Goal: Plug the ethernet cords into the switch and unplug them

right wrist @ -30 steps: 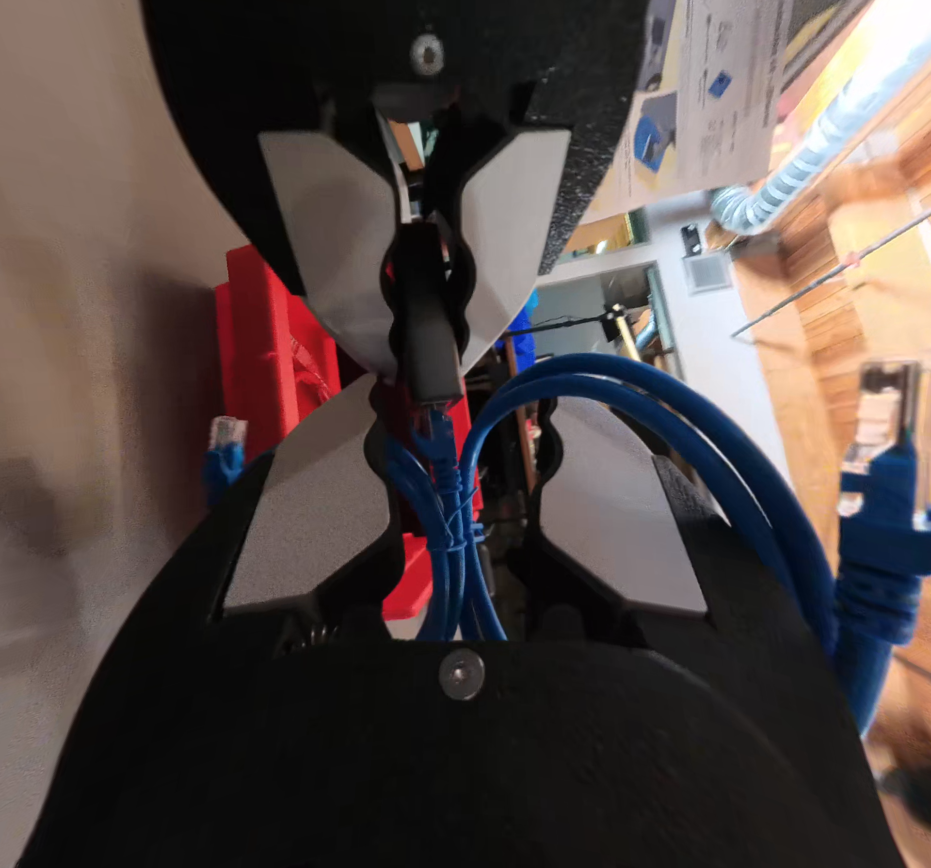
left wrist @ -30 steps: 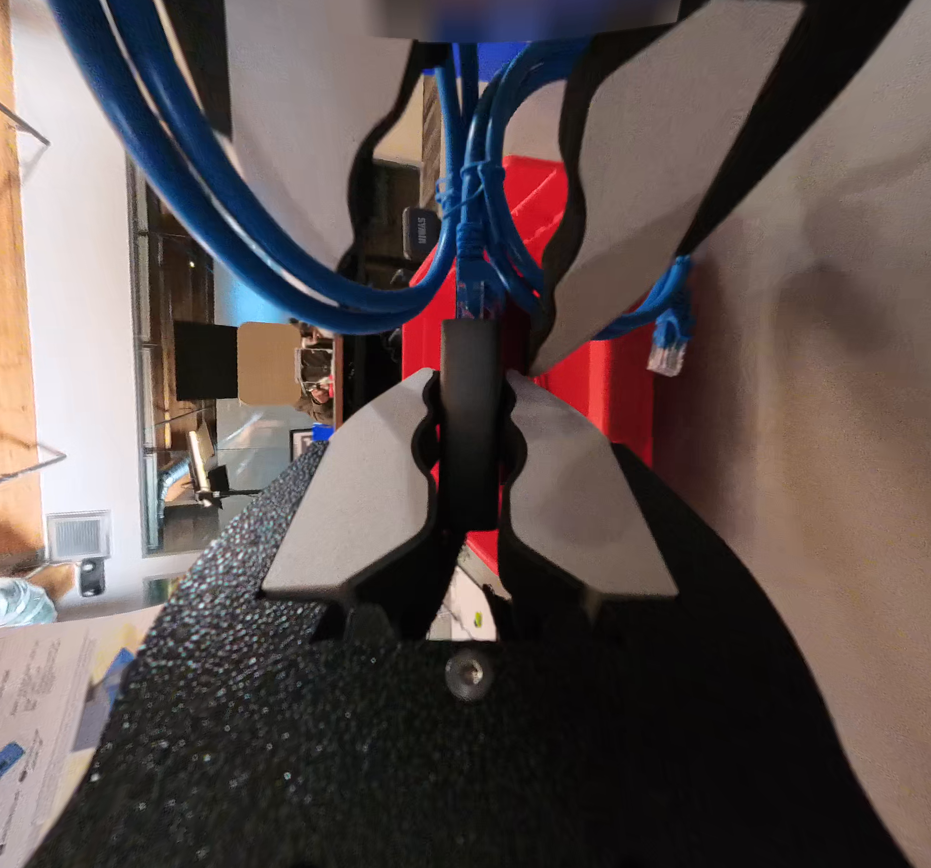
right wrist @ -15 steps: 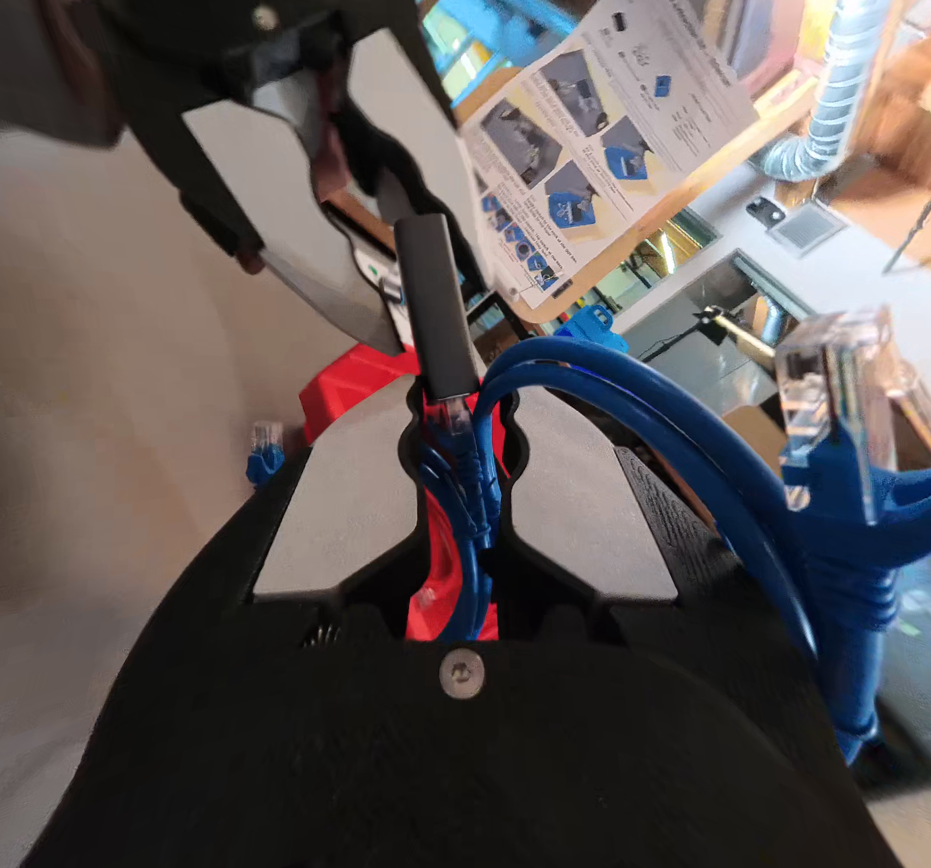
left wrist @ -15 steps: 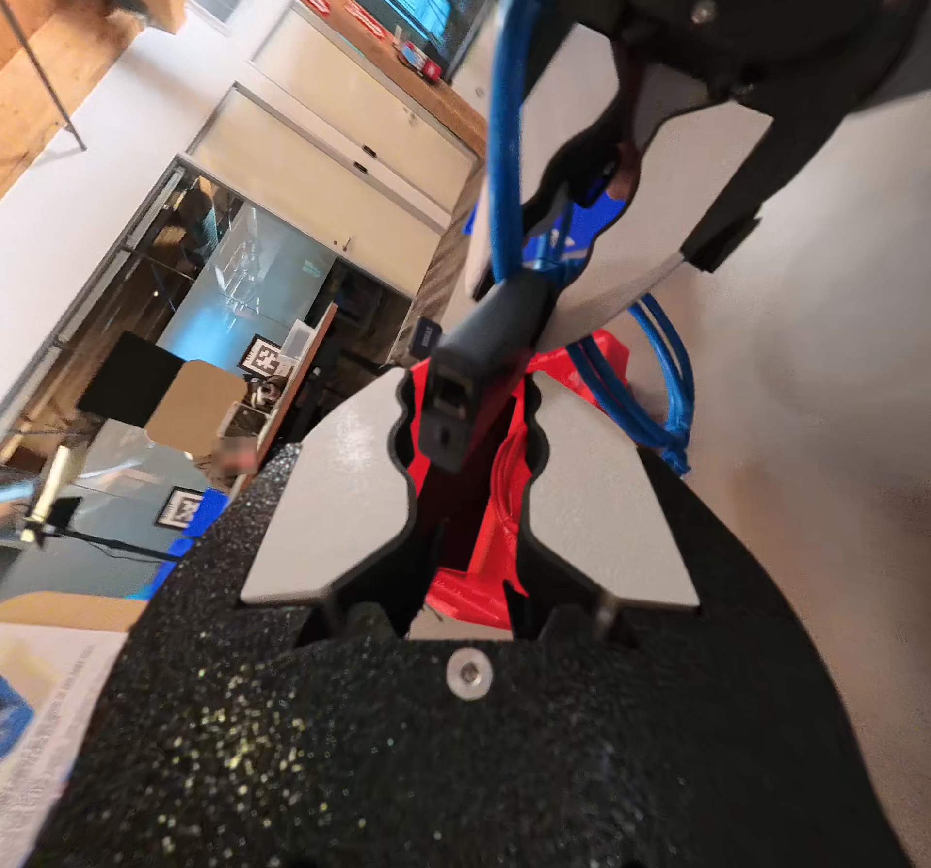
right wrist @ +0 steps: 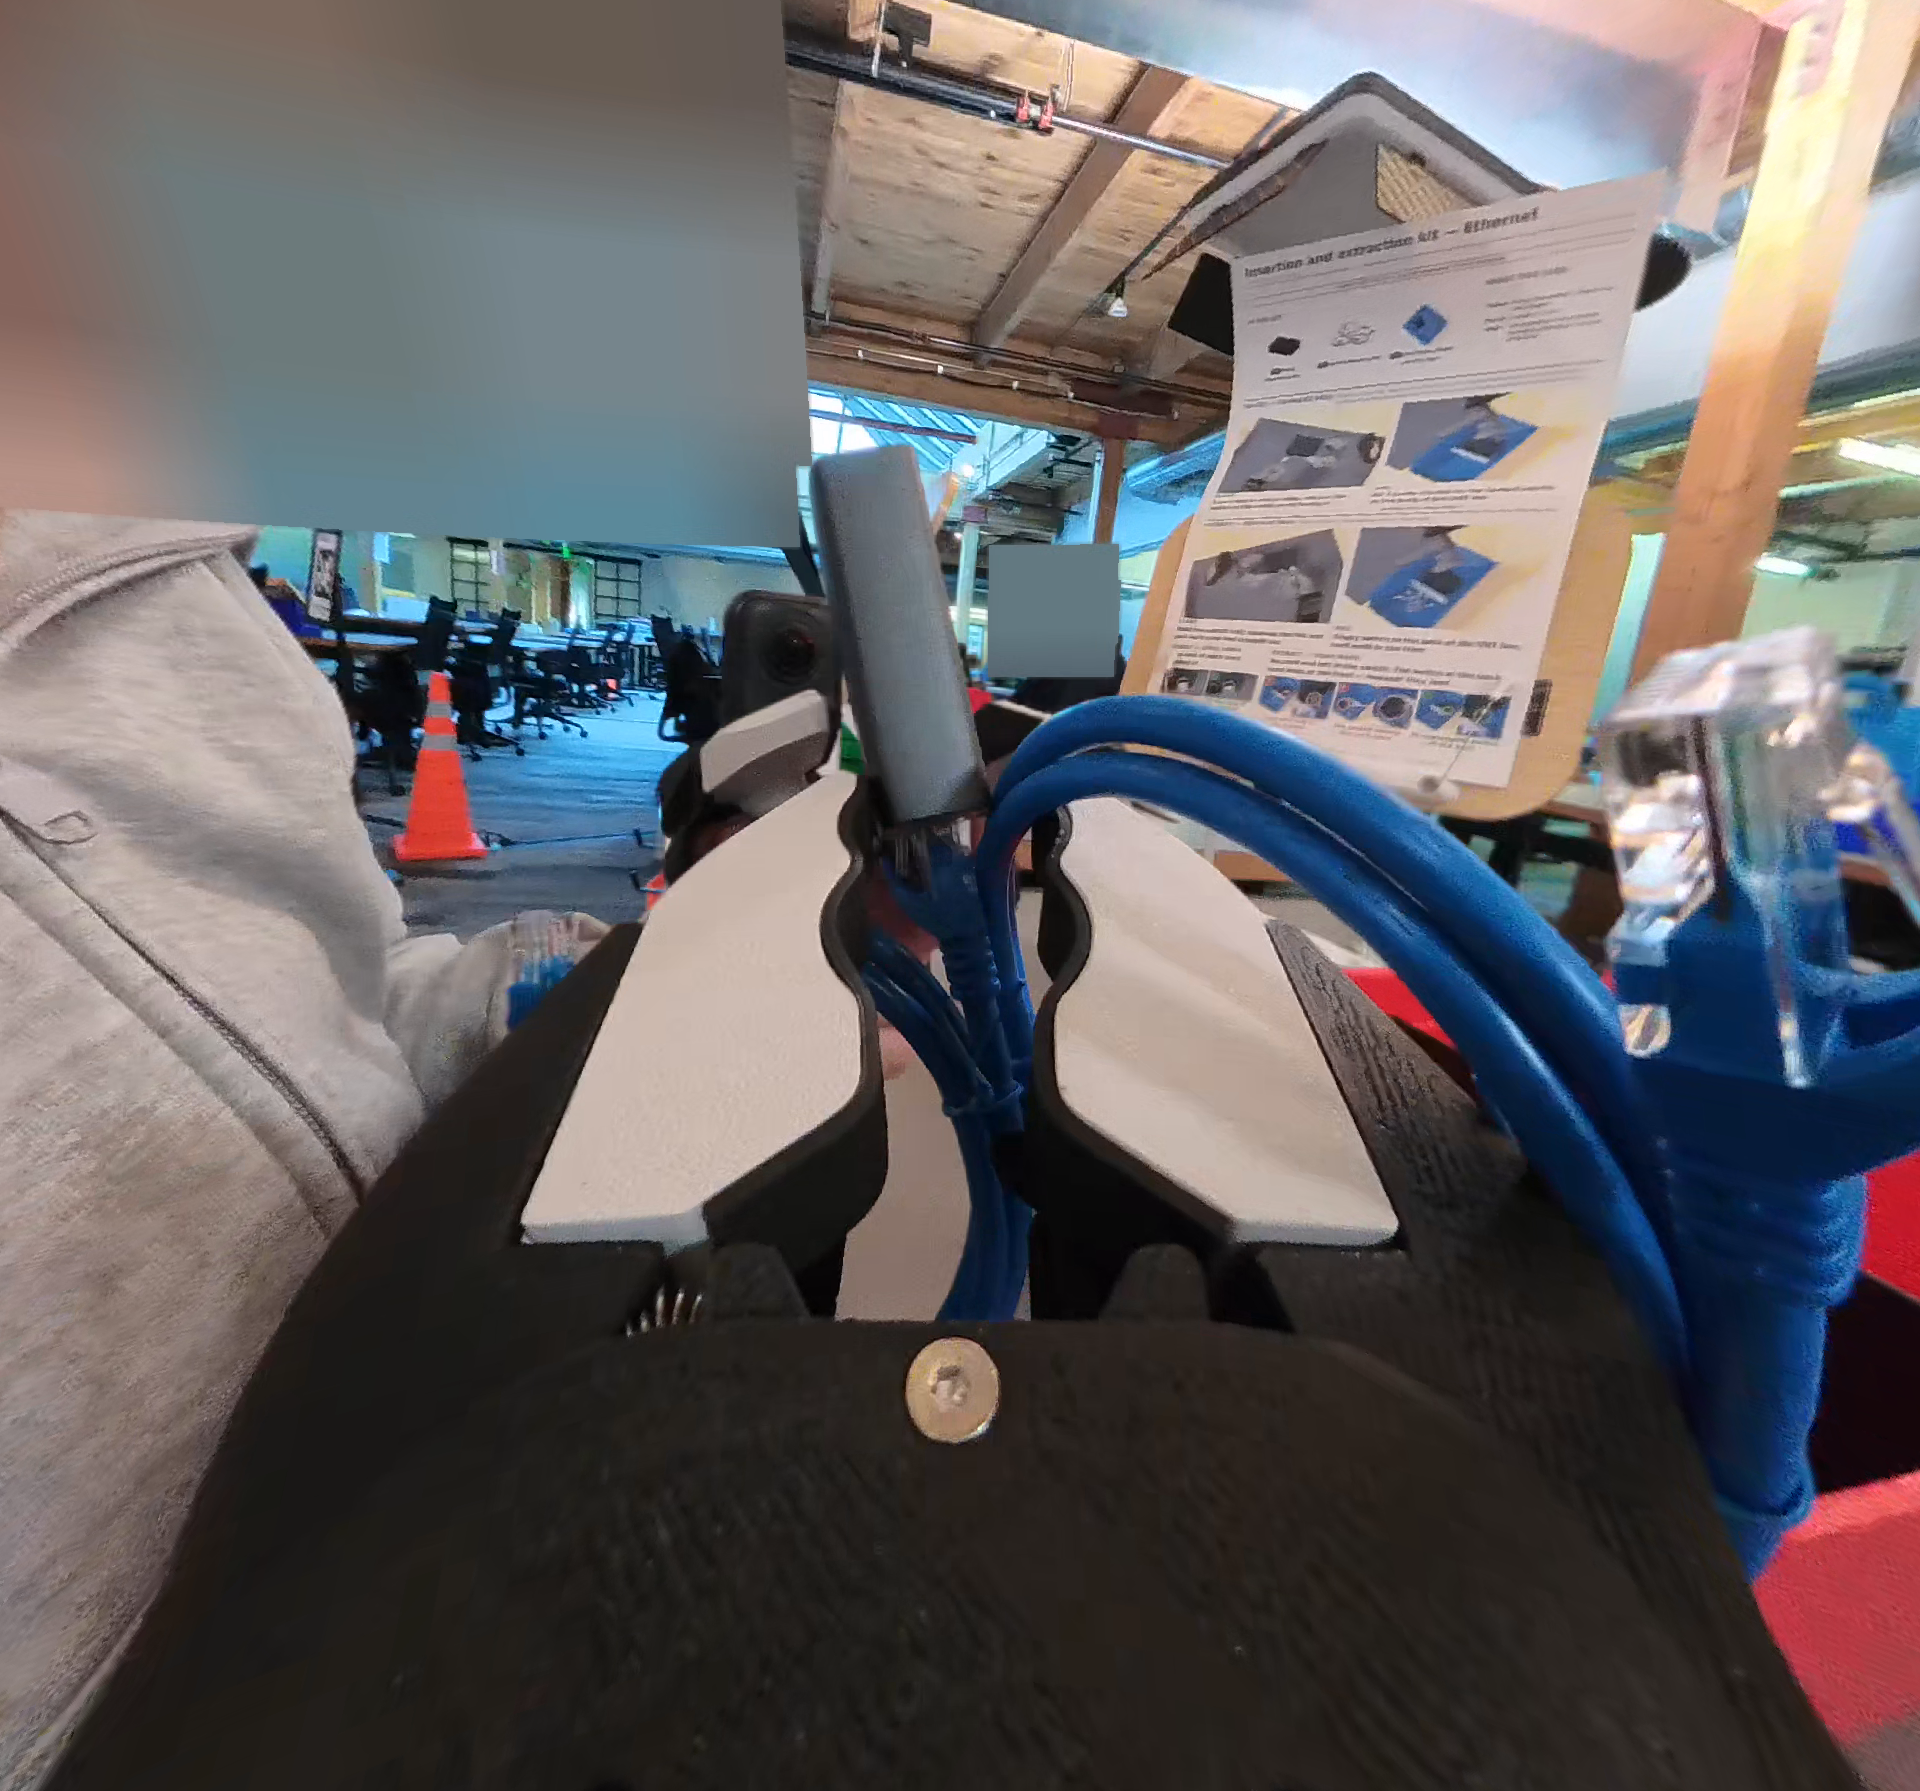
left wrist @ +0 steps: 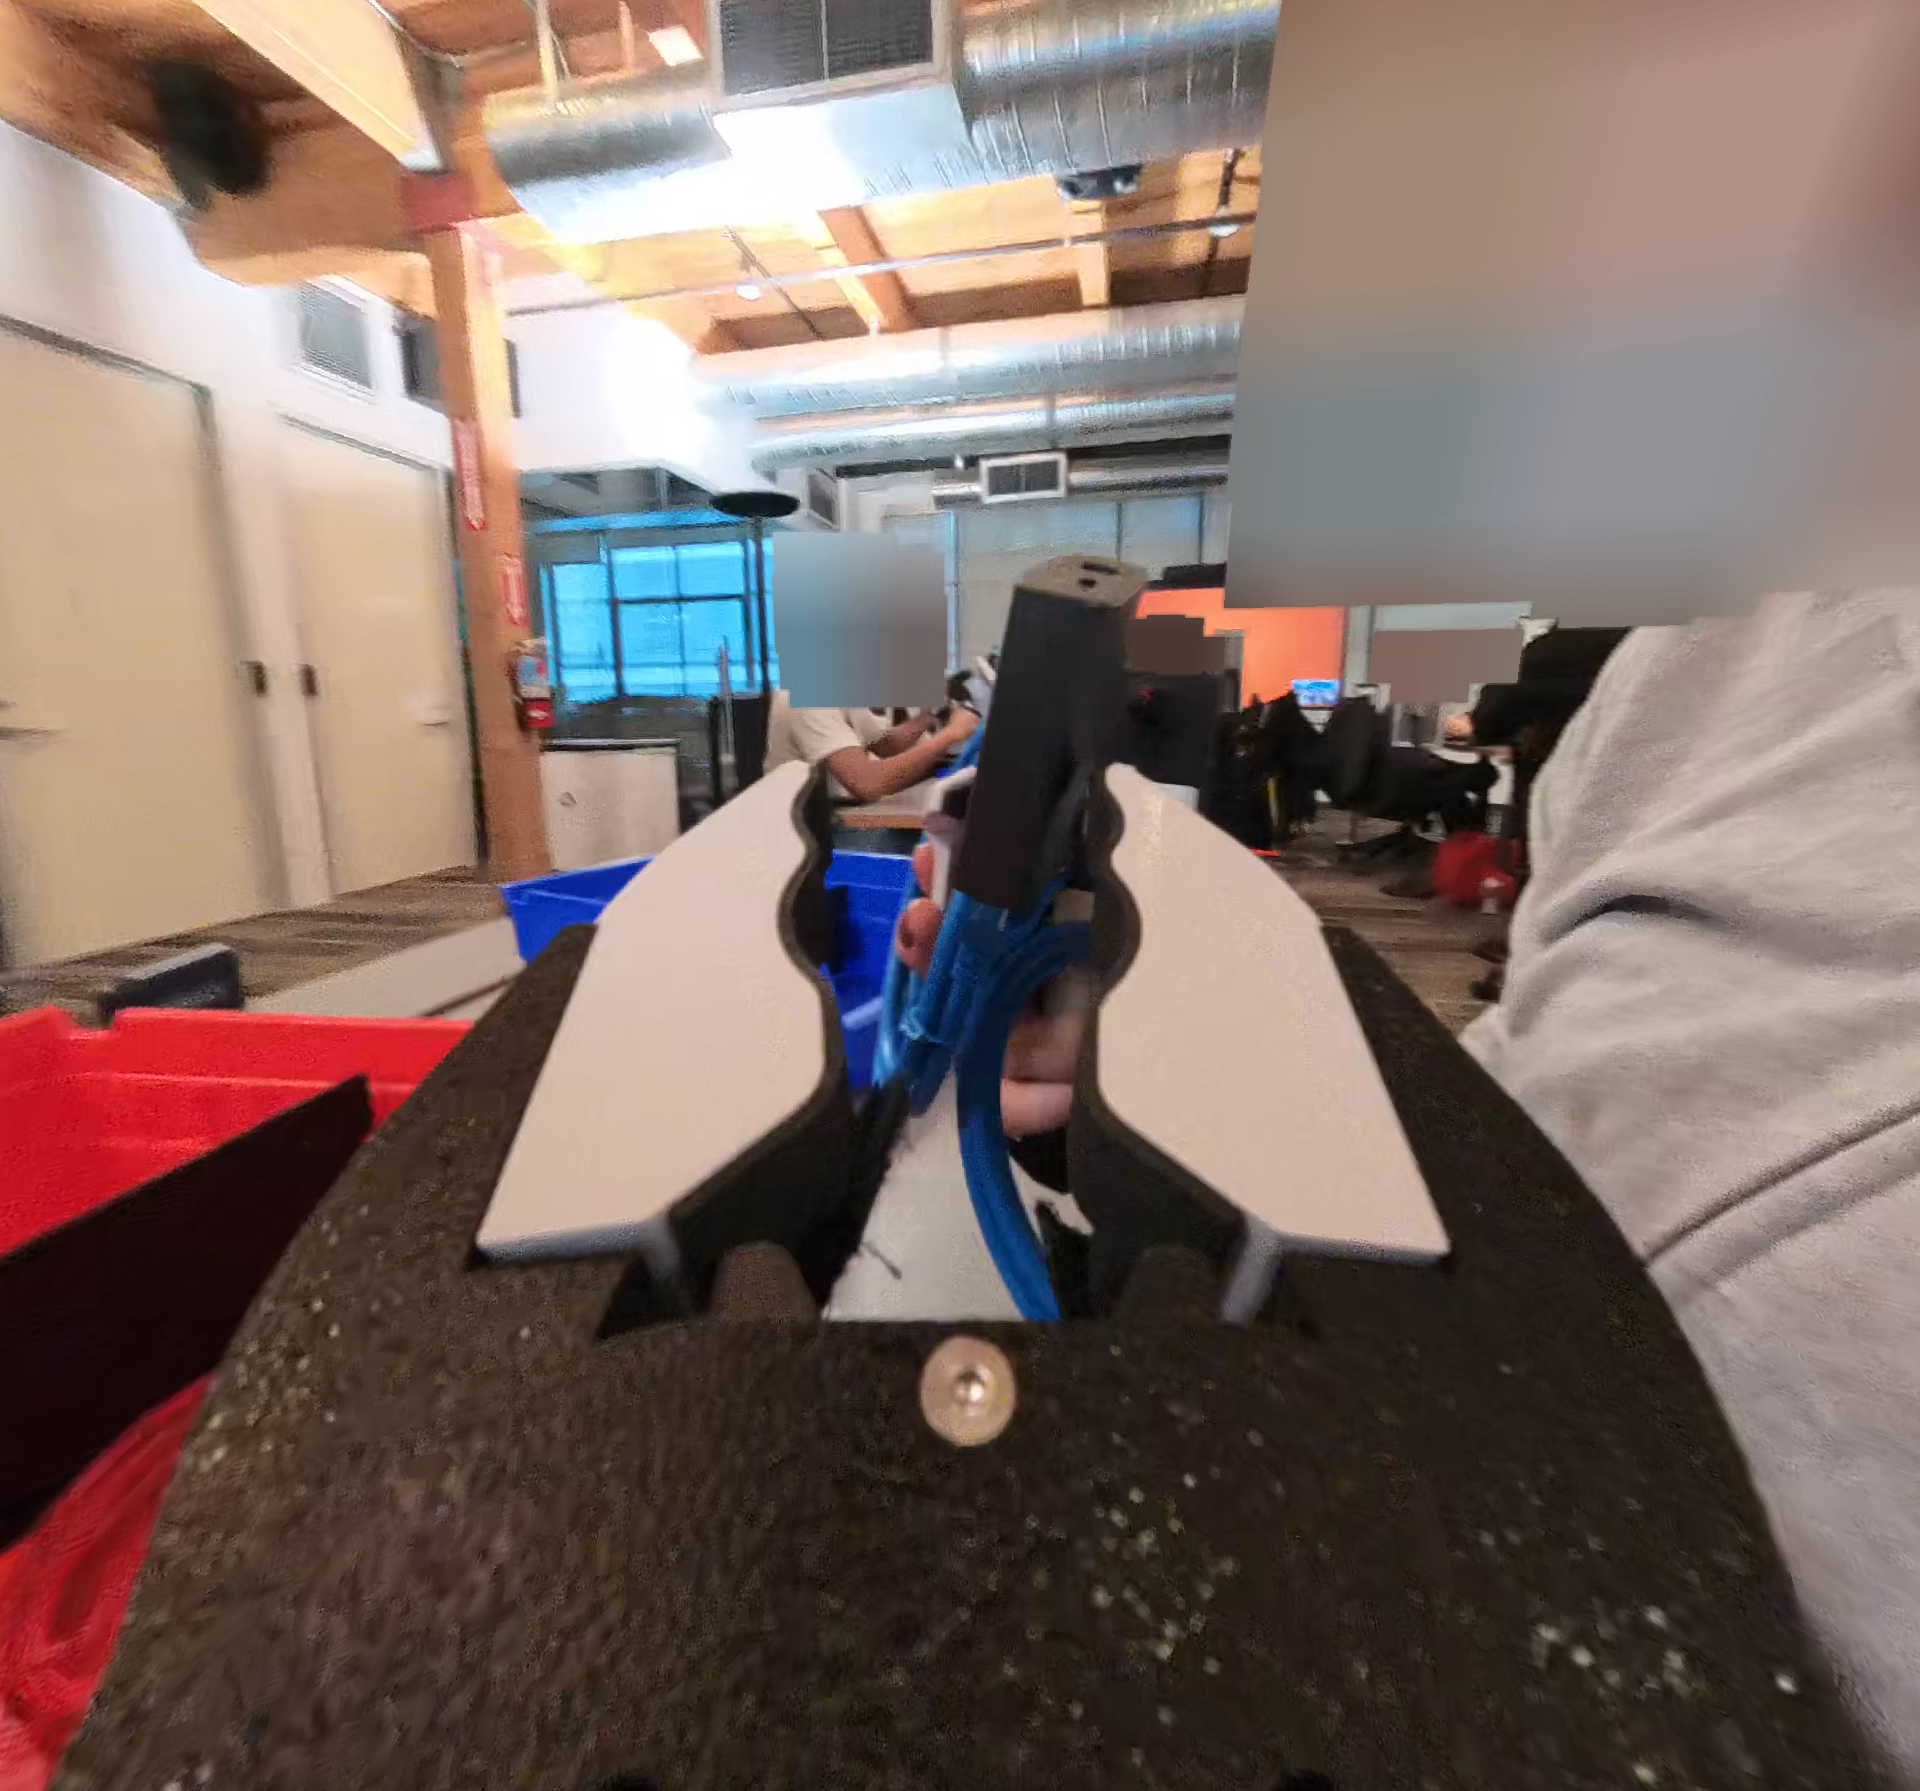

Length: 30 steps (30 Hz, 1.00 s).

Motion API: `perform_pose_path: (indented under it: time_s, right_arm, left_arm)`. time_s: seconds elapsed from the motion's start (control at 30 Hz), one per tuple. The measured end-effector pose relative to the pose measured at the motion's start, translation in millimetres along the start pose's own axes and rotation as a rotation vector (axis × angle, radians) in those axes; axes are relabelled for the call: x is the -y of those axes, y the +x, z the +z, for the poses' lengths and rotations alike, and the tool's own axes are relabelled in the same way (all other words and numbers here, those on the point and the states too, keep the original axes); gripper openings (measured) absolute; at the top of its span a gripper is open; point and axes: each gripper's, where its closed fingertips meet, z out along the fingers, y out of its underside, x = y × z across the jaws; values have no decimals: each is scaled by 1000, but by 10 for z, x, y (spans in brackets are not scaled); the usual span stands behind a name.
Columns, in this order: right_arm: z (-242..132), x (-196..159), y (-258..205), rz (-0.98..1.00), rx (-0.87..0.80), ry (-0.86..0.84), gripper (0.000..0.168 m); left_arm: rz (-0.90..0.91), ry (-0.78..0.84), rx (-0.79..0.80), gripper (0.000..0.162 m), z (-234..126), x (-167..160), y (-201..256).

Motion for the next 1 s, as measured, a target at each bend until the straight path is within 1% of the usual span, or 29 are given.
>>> perform_pose_path:
  time_s: [0.1, 0.13, 0.23, 0.27, 0.4, 0.5, 0.6, 0.67, 0.77, 0.87, 0.9, 1.0]
  right_arm:
    - [-17, -45, 47, 24, -14, -13, 28]
    - [-20, -57, 46, 24, -13, -19, 27]
    - [-14, -104, 16, 28, 7, -42, 27]
    - [-10, -123, 8, 32, 11, -50, 28]
    - [-13, -113, -8, 60, 27, -40, 29]
    - [-7, -110, 33, 63, -4, -20, 35]
    - [1, -179, 63, 85, -17, -62, 40]
    - [10, -227, 66, 116, -11, -89, 43]
    - [-1, -219, 117, 129, -40, -80, 43]
    - [-50, -102, 142, 206, -23, -13, 41]
    - [-71, -59, 152, 226, -17, 14, 40]
    - [-90, -37, 174, 190, -37, 23, 37]
  left_arm:
    - [3, -44, -42, 46, 35, -114, 78]
    - [8, -33, -49, 43, 48, -109, 103]
    - [24, 6, -24, 25, 61, -74, 98]
    - [26, 18, -28, 23, 59, -61, 113]
    - [51, 6, -19, 21, 56, -56, 136]
    - [178, -49, 11, 19, 37, -47, 147]
    - [297, -140, 33, 19, 7, -29, 145]
    - [333, -166, 68, 19, -33, 16, 106]
    - [349, -171, 148, 19, -127, 127, -23]
    - [397, -213, 269, 19, -257, 195, -223]
    - [413, -240, 286, 18, -289, 190, -258]
    - [463, -358, 235, 18, -317, 68, -217]
